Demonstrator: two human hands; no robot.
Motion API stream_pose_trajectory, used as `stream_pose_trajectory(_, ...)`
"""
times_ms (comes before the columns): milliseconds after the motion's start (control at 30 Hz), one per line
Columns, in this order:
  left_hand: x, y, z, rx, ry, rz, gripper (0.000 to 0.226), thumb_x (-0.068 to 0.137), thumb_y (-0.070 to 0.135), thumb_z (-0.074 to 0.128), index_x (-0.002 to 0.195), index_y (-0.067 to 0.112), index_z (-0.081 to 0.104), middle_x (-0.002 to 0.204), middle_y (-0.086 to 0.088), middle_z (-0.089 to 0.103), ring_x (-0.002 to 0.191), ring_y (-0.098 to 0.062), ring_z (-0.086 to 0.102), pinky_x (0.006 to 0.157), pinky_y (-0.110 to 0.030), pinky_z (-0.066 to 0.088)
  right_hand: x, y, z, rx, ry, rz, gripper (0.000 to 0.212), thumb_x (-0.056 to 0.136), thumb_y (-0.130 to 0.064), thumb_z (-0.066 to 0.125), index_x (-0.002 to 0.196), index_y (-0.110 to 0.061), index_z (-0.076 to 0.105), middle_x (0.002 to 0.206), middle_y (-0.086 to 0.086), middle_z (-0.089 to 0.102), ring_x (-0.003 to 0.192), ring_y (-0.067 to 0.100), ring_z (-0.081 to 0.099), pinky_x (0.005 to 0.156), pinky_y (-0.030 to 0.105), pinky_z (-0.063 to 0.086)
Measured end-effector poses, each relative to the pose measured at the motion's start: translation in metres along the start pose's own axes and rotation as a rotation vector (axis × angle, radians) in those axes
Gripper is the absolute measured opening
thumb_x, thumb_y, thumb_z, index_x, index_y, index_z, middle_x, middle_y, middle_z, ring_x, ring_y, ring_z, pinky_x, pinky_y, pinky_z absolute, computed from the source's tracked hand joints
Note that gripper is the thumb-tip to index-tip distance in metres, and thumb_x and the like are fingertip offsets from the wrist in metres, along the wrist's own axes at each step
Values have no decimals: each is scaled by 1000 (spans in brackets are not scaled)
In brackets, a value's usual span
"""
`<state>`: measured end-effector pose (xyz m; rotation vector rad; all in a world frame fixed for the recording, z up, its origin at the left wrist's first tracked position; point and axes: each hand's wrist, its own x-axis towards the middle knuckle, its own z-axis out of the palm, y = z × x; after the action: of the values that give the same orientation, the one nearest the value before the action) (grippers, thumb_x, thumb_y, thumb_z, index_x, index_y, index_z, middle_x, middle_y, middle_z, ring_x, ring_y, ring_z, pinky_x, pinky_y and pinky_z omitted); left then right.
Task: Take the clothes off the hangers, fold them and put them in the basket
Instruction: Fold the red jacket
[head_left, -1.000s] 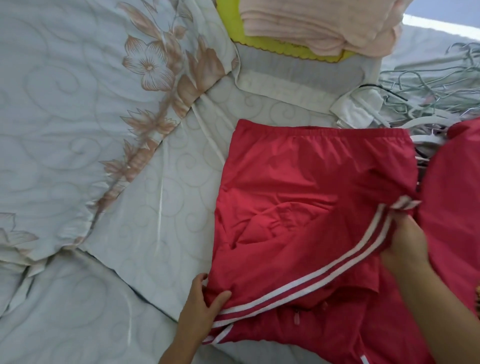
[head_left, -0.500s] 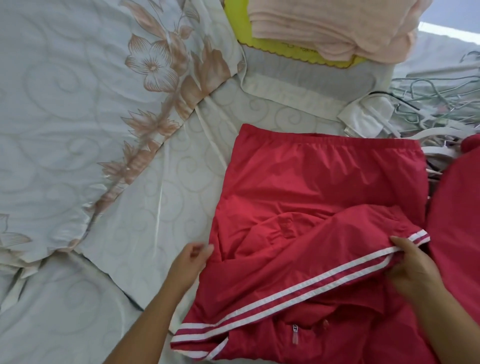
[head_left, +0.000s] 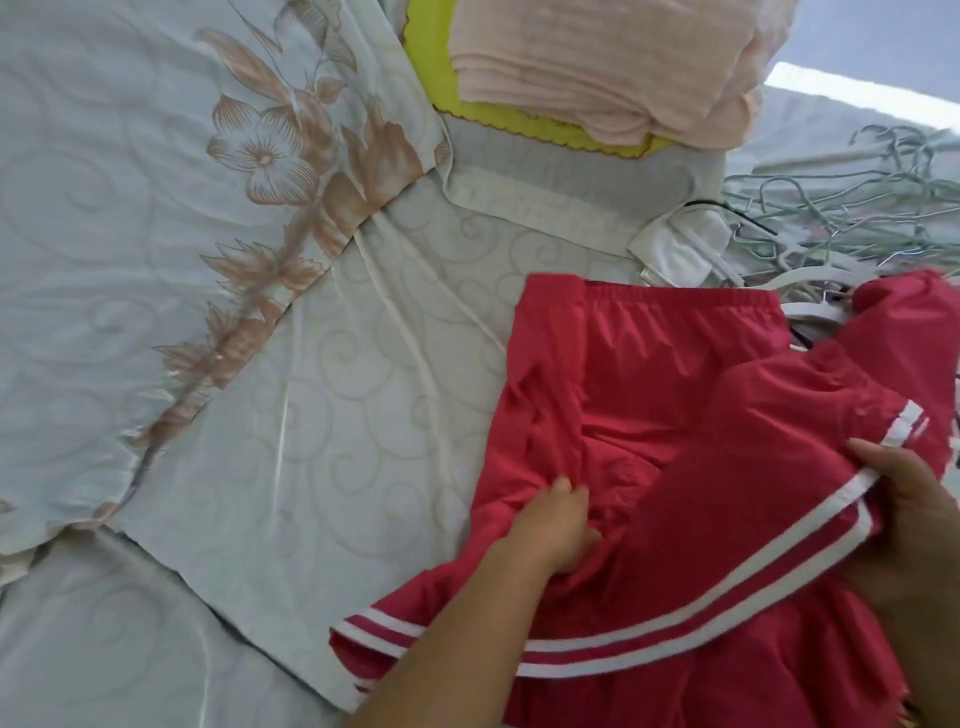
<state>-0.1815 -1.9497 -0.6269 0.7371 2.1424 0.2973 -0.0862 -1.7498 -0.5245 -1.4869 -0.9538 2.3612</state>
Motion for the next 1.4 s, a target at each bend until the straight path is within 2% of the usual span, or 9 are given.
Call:
stream_pose_trajectory(300, -100, -61, -31, -563, 321, 13, 94, 52, 87, 50, 132, 39, 39, 133, 21, 45, 118, 10, 42, 101, -12, 32, 6, -20, -3, 26, -30, -9, 22, 89, -16, 43, 76, -22, 60, 72, -4, 71, 67, 10, 69, 55, 28, 57)
stream_pose_trajectory(400, -144, -83, -13, -353, 94, 42, 108, 38, 83, 63, 131, 66, 11, 140, 29, 25, 126, 18, 26, 104, -5, 24, 10, -33, -4, 50, -4, -71, 14, 82, -19, 54, 71, -22, 61, 79, -3, 69, 69, 10, 69, 63, 27, 58)
stream_pose_trajectory(533, -164, -88, 39, 86, 160, 62, 134, 37, 64, 70, 149, 30, 7, 142, 2, 39, 114, -5, 52, 90, -17, 47, 20, -59, -4, 51, -15, -137, 47, 39, -25, 78, 79, -23, 53, 91, -1, 54, 81, 14, 59, 97, 31, 45)
stream_pose_trajectory(667, -152, -72, 55, 22, 372, 169, 71, 60, 20, 47, 131, 17, 41, 109, -3, 70, 90, -8, 67, 82, -19, 44, 20, -78, 16, 65, -50, -202, 47, 16, -23, 72, 62, -22, 60, 78, -5, 59, 74, 10, 61, 84, 25, 52)
stream_pose_trajectory(767, -148, -62, 56, 13, 398, 228, 36, 67, 21, 42, 103, 25, 49, 88, 3, 74, 81, -8, 68, 65, -18, 53, 30, -89, 19, 71, -45, -277, 40, 35, -11, 74, 71, -17, 59, 71, -6, 63, 66, 7, 64, 73, 22, 57)
stream_pose_trajectory(967, -158, -61, 54, -581, 61, 73, 49, 88, 25, 52, 82, 73, 54, 102, 37, 62, 100, 13, 55, 91, -10, 41, 29, -106, 57, 120, 5, -360, 17, 63, 1, 57, 57, -12, 66, 57, -3, 65, 58, 8, 66, 57, 17, 53)
stream_pose_trajectory(1167, -153, -93, 71, -1386, -92, -288, 41, 71, 1, 68, 112, 2, 65, 111, -17, 68, 103, -25, 64, 88, -27, 51, 49, -79, 129, -37, 16, -394, 24, 86, -4, 59, 109, -2, 54, 99, 10, 59, 79, 13, 63, 66, 24, 57)
stream_pose_trajectory(1233, -149, -97, 80, -1513, -102, -376, 40, 73, 1, 71, 113, -5, 62, 112, -23, 65, 102, -29, 64, 88, -30, 52, 55, -59, 153, -145, -15, -385, 24, 90, -14, 59, 111, -5, 54, 111, 15, 54, 91, 17, 60, 90, 25, 49)
stream_pose_trajectory(1400, -137, -98, 96, -1651, -38, -464, 23, 88, 0, 53, 108, -3, 64, 105, -21, 68, 84, -22, 70, 76, -26, 57, 79, 8, 170, -779, -138, -513, 50, 86, -22, 55, 132, -8, 42, 115, 10, 54, 96, 18, 55, 86, 35, 48)
